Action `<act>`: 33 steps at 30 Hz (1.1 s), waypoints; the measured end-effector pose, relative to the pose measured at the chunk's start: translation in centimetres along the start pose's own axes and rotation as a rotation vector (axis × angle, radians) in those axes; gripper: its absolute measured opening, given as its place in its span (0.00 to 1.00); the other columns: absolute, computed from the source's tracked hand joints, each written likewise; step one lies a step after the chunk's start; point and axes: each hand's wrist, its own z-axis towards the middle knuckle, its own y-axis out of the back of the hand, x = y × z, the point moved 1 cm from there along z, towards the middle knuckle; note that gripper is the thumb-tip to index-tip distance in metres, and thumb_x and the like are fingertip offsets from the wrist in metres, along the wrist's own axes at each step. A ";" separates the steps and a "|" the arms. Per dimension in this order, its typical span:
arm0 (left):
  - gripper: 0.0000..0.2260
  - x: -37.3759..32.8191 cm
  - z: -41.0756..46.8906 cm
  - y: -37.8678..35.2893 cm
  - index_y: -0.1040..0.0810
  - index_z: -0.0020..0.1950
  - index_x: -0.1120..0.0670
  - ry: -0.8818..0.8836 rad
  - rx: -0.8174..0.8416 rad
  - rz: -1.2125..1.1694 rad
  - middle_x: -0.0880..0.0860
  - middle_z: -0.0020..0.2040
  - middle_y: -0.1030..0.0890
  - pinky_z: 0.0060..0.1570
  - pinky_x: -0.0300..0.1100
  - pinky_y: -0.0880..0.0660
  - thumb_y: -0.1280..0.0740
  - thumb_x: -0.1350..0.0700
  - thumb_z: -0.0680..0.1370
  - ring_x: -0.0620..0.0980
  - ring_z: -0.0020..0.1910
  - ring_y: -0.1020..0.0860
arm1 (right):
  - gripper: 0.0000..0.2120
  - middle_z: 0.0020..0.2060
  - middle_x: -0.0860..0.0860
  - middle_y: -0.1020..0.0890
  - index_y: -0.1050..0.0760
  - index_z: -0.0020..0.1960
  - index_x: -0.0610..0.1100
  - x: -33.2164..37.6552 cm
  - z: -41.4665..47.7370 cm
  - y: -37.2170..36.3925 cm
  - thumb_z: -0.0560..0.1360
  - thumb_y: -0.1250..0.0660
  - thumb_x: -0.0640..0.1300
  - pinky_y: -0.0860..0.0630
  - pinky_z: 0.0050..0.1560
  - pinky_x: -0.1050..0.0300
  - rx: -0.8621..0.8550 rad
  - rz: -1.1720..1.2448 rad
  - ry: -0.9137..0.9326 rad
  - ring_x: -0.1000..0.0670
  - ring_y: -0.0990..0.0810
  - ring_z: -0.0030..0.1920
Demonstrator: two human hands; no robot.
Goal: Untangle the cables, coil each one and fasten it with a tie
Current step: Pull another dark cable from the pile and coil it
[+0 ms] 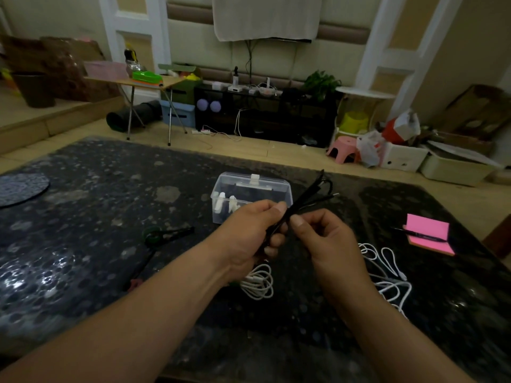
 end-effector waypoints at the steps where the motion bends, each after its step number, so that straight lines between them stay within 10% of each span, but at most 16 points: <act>1: 0.09 0.0 0.0 0.1 0.25 0.56 0.58 -0.009 0.001 0.032 0.52 0.38 0.25 0.25 0.35 0.35 0.38 0.53 0.87 0.44 0.29 0.31 | 0.04 0.45 0.44 0.12 0.18 0.49 0.47 0.0 0.0 0.2 0.80 0.26 0.47 0.18 0.55 0.34 -0.002 0.004 -0.003 0.40 0.14 0.49; 7: 0.18 0.2 -0.7 -0.2 0.20 0.62 0.64 -0.078 -0.024 0.198 0.53 0.39 0.22 0.29 0.38 0.31 0.41 0.50 0.88 0.45 0.30 0.28 | 0.09 0.44 0.38 0.15 0.16 0.56 0.47 0.2 0.0 -0.2 0.80 0.28 0.51 0.20 0.57 0.27 0.100 0.077 0.021 0.30 0.16 0.50; 13: 0.17 0.9 -1.1 0.1 0.18 0.61 0.58 -0.086 -0.051 0.298 0.54 0.44 0.19 0.36 0.41 0.22 0.42 0.48 0.88 0.49 0.37 0.23 | 0.07 0.48 0.50 0.11 0.15 0.58 0.47 0.3 -0.3 -0.2 0.82 0.30 0.42 0.20 0.55 0.52 0.084 0.036 -0.010 0.52 0.13 0.51; 19: 0.15 1.3 -0.4 0.8 0.20 0.49 0.56 -0.034 -0.087 0.204 0.52 0.35 0.24 0.24 0.37 0.36 0.40 0.51 0.88 0.45 0.28 0.31 | 0.08 0.50 0.47 0.11 0.14 0.58 0.48 -0.6 -0.6 -0.2 0.83 0.31 0.40 0.22 0.67 0.35 0.123 0.052 -0.071 0.44 0.14 0.57; 27: 0.12 1.6 -0.5 0.6 0.23 0.57 0.55 0.149 -0.004 0.051 0.51 0.31 0.27 0.20 0.36 0.37 0.39 0.48 0.87 0.46 0.25 0.32 | 0.14 0.49 0.43 0.13 0.15 0.61 0.42 -1.4 -1.3 -0.7 0.79 0.28 0.47 0.25 0.68 0.27 0.142 0.264 -0.190 0.39 0.15 0.55; 33: 0.13 2.0 -0.7 1.0 0.25 0.51 0.57 -0.126 -0.202 0.491 0.57 0.39 0.19 0.38 0.54 0.20 0.37 0.48 0.87 0.53 0.36 0.21 | 0.07 0.41 0.45 0.12 0.15 0.50 0.42 -1.4 -1.6 -1.5 0.83 0.31 0.41 0.18 0.48 0.50 0.055 0.192 -0.208 0.47 0.14 0.41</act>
